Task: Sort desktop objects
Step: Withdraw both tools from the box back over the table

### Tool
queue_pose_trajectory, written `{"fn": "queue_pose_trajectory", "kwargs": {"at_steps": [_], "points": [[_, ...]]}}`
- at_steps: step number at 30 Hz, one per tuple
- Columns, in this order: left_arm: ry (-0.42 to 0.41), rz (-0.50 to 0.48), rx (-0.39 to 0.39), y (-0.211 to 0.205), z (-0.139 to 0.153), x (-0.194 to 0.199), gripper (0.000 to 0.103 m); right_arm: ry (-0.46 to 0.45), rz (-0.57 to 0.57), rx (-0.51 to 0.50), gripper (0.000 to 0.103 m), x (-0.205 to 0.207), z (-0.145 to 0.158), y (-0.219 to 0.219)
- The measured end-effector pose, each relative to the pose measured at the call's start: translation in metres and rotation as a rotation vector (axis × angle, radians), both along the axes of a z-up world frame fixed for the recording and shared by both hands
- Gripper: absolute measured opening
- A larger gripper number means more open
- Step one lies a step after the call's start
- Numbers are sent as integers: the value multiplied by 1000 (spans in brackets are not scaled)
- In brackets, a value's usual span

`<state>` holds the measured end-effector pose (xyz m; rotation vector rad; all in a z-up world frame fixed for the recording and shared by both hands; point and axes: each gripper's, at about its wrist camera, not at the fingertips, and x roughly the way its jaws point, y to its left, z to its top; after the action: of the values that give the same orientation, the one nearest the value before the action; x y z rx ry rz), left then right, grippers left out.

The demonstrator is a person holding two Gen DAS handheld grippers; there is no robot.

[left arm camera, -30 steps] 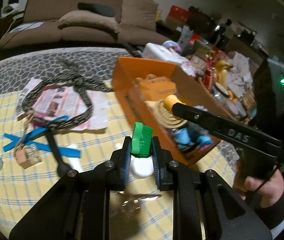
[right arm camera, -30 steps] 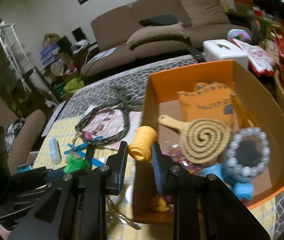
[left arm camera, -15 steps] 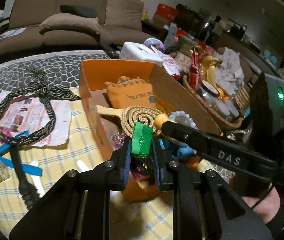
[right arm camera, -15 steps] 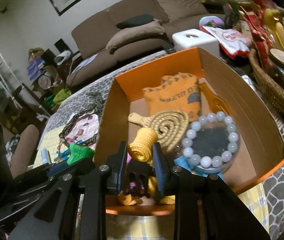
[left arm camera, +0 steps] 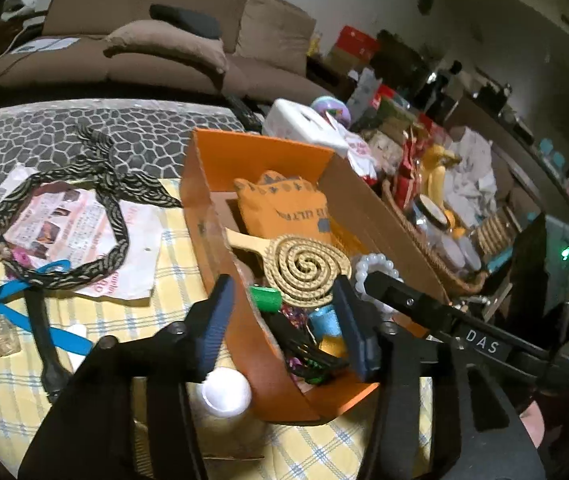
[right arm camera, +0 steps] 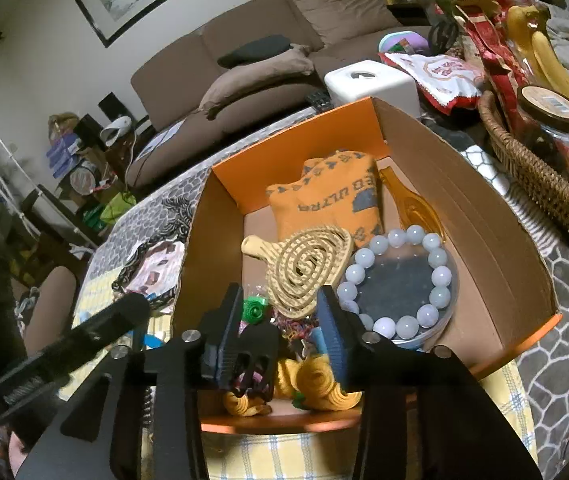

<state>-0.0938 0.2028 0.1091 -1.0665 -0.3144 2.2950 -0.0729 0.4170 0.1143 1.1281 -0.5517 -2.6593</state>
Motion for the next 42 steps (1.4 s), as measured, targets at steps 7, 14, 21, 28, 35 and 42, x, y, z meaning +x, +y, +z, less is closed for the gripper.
{"fn": "queue_pose_trajectory", "kwargs": {"at_steps": [7, 14, 21, 28, 35, 42], "points": [[-10, 32, -35, -20, 0, -1, 69, 8, 2, 12, 62, 0, 3, -6], [-31, 75, -65, -46, -2, 0, 92, 23, 36, 55, 82, -2, 10, -27], [-20, 117, -107, -64, 0, 4, 103, 29, 66, 121, 96, -3, 13, -54], [-36, 176, -129, -92, -1, 3, 103, 32, 97, 192, 100, -5, 13, -80], [-41, 221, -161, -118, -1, 3, 103, 37, 141, 238, 100, -6, 14, -110], [-40, 278, -217, -154, -5, 11, 103, 51, 204, 272, 101, -2, 13, -147]]}}
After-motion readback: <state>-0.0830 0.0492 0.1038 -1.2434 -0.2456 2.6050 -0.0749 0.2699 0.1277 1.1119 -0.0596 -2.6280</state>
